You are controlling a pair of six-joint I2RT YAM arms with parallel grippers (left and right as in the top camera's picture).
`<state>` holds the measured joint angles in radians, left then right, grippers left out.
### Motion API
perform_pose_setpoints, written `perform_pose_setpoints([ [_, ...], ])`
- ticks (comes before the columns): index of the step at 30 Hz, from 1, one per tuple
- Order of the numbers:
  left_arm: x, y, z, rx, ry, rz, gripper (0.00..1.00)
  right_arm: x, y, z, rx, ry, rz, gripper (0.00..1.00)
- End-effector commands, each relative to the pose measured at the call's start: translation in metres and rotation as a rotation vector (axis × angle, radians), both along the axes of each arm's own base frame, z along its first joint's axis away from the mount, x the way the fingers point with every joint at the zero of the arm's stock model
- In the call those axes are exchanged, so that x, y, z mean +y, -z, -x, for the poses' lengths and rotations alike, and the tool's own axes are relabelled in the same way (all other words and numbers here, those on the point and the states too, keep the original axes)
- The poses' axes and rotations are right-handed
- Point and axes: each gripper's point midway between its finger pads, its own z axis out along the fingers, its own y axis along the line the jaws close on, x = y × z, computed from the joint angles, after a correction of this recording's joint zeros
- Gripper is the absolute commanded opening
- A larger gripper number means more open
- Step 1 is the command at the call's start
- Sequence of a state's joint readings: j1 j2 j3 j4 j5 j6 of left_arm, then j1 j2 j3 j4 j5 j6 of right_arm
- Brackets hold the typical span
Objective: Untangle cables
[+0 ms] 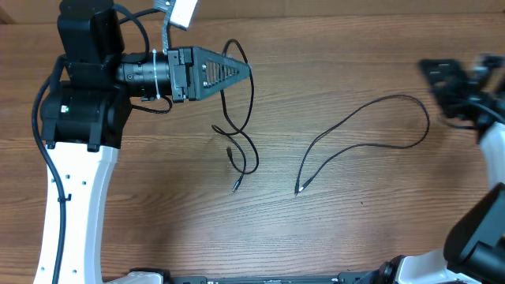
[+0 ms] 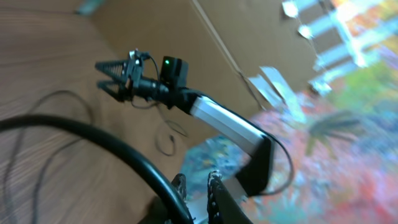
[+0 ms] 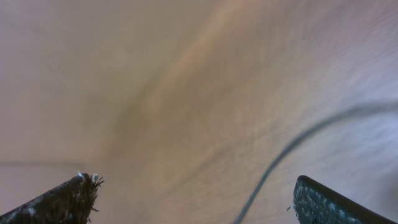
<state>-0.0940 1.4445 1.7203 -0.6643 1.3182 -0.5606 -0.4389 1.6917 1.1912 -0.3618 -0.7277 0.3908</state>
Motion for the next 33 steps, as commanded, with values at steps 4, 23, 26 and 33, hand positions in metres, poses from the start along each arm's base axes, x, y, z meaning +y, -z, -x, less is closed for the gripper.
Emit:
perform_pose_setpoints([
  [4, 0.018, 0.015, -0.016, -0.026, -0.116, -0.074, 0.13, 0.027, 0.048, 0.014, 0.314, 0.208, 0.201, 1.0],
  [23, 0.03, 0.07, -0.006, 0.039, -0.166, -0.276, 0.21, 0.09, 0.085, 0.081, 0.723, 0.35, 0.105, 1.0],
  [26, 0.032, 0.073, -0.007, 0.03, -0.175, -0.295, 0.21, 0.114, 0.081, 0.073, 0.657, 0.212, 0.141, 1.0],
  [33, 0.032, 0.073, -0.007, 0.027, -0.173, -0.296, 0.22, 0.181, 0.079, 0.07, 0.584, 0.014, 0.178, 1.0],
])
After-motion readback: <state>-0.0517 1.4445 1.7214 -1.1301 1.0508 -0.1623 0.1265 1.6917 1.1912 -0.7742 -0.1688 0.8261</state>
